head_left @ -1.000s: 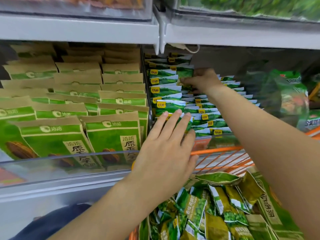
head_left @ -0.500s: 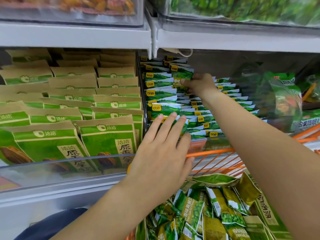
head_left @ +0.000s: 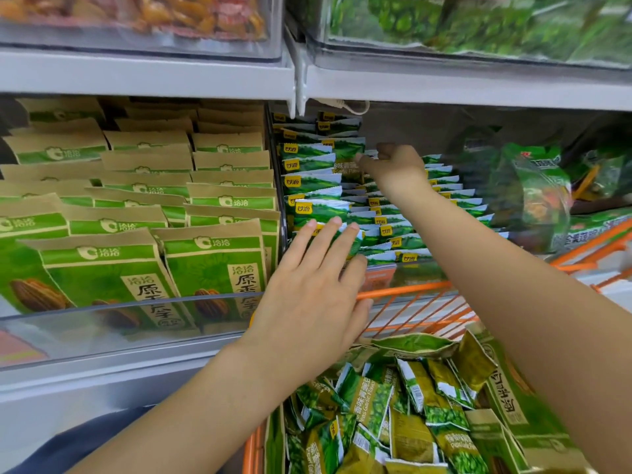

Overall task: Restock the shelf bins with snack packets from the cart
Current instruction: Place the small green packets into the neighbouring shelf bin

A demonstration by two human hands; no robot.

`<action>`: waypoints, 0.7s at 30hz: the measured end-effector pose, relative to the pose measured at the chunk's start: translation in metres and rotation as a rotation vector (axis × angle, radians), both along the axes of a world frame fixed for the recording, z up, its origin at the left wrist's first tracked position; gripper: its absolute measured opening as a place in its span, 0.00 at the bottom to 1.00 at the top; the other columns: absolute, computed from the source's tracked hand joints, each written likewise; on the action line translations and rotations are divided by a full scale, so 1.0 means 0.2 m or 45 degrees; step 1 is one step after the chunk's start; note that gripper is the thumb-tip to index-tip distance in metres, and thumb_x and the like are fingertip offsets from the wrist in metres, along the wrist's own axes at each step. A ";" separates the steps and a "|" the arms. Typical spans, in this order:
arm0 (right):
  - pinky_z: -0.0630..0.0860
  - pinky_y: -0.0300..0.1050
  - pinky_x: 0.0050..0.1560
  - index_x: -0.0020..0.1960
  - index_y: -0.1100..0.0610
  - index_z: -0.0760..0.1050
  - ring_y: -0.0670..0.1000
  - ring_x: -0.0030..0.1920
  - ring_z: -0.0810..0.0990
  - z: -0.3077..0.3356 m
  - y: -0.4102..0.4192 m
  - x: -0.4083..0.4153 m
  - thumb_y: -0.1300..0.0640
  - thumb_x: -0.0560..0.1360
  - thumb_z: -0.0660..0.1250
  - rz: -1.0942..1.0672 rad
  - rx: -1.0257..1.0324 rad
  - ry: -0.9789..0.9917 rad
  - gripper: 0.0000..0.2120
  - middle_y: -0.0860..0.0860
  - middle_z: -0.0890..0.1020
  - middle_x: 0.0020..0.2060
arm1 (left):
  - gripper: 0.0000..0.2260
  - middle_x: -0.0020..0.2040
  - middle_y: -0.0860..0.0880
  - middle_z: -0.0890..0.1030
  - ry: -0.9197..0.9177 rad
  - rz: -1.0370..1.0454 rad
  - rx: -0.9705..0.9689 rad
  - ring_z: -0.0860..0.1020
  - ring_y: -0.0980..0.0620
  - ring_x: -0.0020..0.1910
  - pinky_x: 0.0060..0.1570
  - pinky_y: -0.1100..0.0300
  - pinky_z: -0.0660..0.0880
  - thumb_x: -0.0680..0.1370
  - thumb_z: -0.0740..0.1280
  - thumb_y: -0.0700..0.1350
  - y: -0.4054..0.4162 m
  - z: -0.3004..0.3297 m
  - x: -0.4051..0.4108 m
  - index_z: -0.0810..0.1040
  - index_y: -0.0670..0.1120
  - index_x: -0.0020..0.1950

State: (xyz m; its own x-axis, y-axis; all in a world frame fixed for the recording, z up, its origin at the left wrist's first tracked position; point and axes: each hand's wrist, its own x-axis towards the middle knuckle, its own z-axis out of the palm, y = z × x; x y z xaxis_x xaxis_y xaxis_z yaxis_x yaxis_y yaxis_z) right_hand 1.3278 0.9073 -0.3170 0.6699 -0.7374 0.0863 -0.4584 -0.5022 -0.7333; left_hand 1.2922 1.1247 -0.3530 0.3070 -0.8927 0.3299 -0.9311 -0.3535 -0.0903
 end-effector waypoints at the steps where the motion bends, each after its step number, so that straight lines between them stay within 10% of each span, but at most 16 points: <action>1: 0.69 0.43 0.59 0.70 0.61 0.69 0.54 0.65 0.73 0.02 0.02 -0.07 0.48 0.78 0.65 0.000 -0.040 -0.048 0.25 0.55 0.75 0.65 | 0.23 0.70 0.40 0.72 0.008 -0.001 0.003 0.67 0.40 0.71 0.71 0.44 0.56 0.78 0.56 0.56 0.00 0.00 0.00 0.78 0.43 0.63; 4: 0.74 0.45 0.46 0.50 0.51 0.78 0.50 0.45 0.80 0.06 0.14 -0.36 0.49 0.77 0.66 0.076 -0.196 -0.384 0.07 0.48 0.81 0.43 | 0.24 0.70 0.41 0.71 0.038 -0.036 -0.052 0.66 0.40 0.72 0.72 0.43 0.56 0.78 0.56 0.56 0.01 0.02 -0.01 0.75 0.42 0.67; 9: 0.63 0.37 0.29 0.31 0.45 0.66 0.41 0.26 0.65 -0.05 0.42 -0.85 0.50 0.78 0.61 0.519 -0.525 -0.361 0.17 0.42 0.66 0.23 | 0.16 0.56 0.44 0.79 0.173 -0.225 -0.251 0.76 0.42 0.57 0.60 0.51 0.67 0.78 0.60 0.49 0.05 0.04 -0.05 0.79 0.42 0.59; 15: 0.76 0.48 0.49 0.63 0.50 0.74 0.53 0.54 0.80 -0.36 0.62 -0.95 0.47 0.78 0.60 1.133 -0.683 0.590 0.16 0.49 0.80 0.56 | 0.11 0.44 0.47 0.80 0.308 -0.263 -0.282 0.76 0.44 0.45 0.45 0.49 0.75 0.78 0.61 0.46 0.15 0.04 -0.08 0.80 0.43 0.52; 21: 0.72 0.50 0.44 0.66 0.56 0.71 0.59 0.56 0.76 -0.50 0.78 -0.83 0.49 0.76 0.67 1.271 -0.700 1.085 0.21 0.56 0.77 0.58 | 0.13 0.46 0.50 0.82 0.291 -0.249 -0.329 0.77 0.48 0.44 0.44 0.59 0.69 0.78 0.60 0.47 0.21 0.07 -0.03 0.82 0.45 0.53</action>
State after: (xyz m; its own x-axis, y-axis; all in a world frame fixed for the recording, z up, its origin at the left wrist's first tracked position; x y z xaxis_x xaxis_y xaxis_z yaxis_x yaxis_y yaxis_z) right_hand 1.1628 1.0638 -0.4176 0.8723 0.0623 -0.4851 0.0565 -0.9980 -0.0265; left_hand 1.2859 1.1661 -0.3393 0.2313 -0.8379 0.4944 -0.9688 -0.1516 0.1963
